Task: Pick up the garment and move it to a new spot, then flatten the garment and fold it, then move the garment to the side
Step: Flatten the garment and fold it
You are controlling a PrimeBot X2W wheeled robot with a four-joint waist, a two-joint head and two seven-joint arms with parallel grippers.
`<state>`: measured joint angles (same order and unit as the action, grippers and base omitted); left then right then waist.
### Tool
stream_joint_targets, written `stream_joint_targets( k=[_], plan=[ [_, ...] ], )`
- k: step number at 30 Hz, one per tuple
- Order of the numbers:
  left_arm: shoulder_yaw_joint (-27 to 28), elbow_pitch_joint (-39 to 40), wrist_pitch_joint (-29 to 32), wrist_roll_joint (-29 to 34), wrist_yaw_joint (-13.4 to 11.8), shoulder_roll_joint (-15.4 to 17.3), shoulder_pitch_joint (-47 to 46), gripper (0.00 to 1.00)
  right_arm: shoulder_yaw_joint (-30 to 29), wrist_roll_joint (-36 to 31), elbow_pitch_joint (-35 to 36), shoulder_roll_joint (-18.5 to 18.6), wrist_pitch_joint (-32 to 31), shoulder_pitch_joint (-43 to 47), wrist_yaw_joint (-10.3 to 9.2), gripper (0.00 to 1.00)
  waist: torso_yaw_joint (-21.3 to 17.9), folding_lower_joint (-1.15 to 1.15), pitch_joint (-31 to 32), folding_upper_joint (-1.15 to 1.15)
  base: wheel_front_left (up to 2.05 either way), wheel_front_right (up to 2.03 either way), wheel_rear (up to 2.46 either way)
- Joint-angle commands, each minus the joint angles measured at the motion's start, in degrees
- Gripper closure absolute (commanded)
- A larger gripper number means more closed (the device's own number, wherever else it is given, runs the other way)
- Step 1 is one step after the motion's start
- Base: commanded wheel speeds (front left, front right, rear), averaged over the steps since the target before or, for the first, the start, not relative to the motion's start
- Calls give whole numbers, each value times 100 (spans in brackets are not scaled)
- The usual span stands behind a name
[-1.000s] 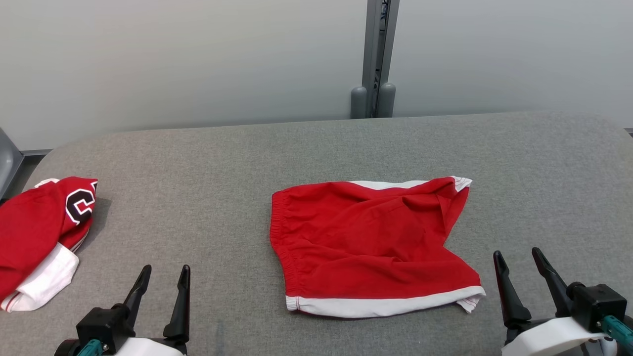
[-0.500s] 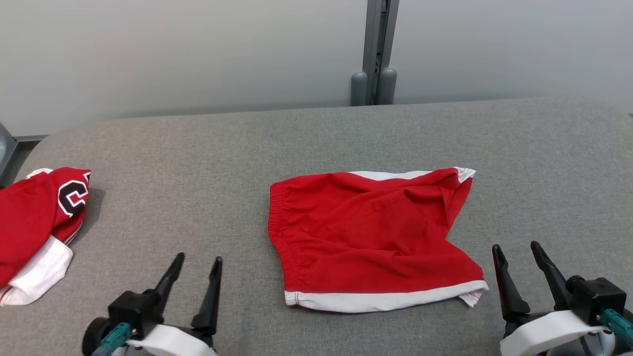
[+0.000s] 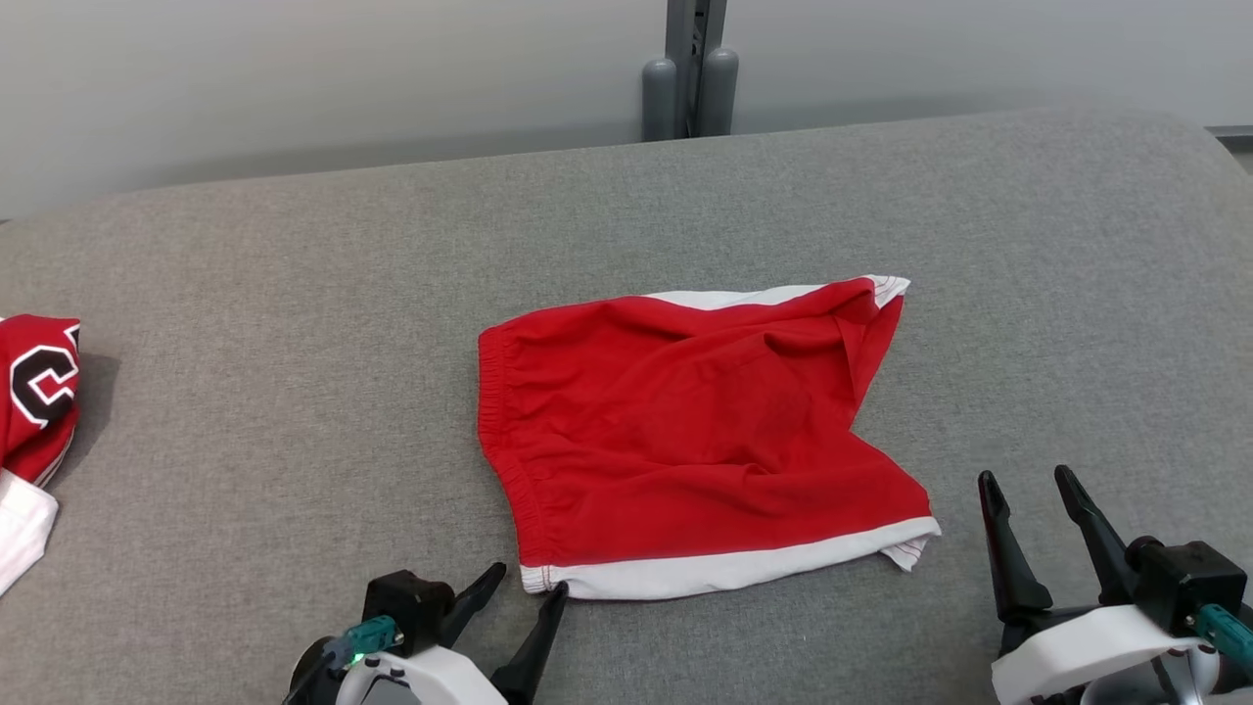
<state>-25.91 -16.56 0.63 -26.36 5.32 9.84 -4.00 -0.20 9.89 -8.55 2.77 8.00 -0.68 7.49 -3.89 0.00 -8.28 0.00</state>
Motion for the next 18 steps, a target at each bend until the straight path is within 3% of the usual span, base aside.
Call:
stream_joint_targets(
  k=[1, 3, 4, 5, 6, 7, 18],
  plan=[
    [-17, -71, 50, -60, 42, 21, -164, 0, -41, 21, -35, 26, 39, -27, 1, 0, -55, 0, -49, 0, 0, 0, 0],
    [-36, -126, 48, -109, 72, 21, -201, 0, -77, 15, -70, 26, 14, 42, 1, 0, -68, 0, -62, 0, 0, 0, 0],
    [-51, -147, 40, -119, 73, 23, -225, 54, -87, -2, -88, 25, -15, 90, 1, 0, -69, 0, -68, 0, 0, 0, 0],
    [-56, -154, 20, -132, 89, 30, -259, 93, -90, -21, -110, 25, -32, 138, 1, 0, -68, 0, -75, 0, 0, 0, 0],
    [-56, -154, 20, -132, 89, 30, -259, 93, -90, -21, -110, 25, -32, 138, 1, 0, -68, 0, -75, 0, 0, 0, 0],
    [-61, -163, 4, -136, 100, 37, -291, 100, -83, -28, -142, 26, -67, 185, 1, 0, -65, 0, -86, 0, 0, 0, 0],
    [-122, -305, -130, -162, 125, 65, -542, 100, 481, 142, -889, 29, -121, 128, 1, 0, 19, 0, -251, 0, 0, 0, 0]
  ],
)
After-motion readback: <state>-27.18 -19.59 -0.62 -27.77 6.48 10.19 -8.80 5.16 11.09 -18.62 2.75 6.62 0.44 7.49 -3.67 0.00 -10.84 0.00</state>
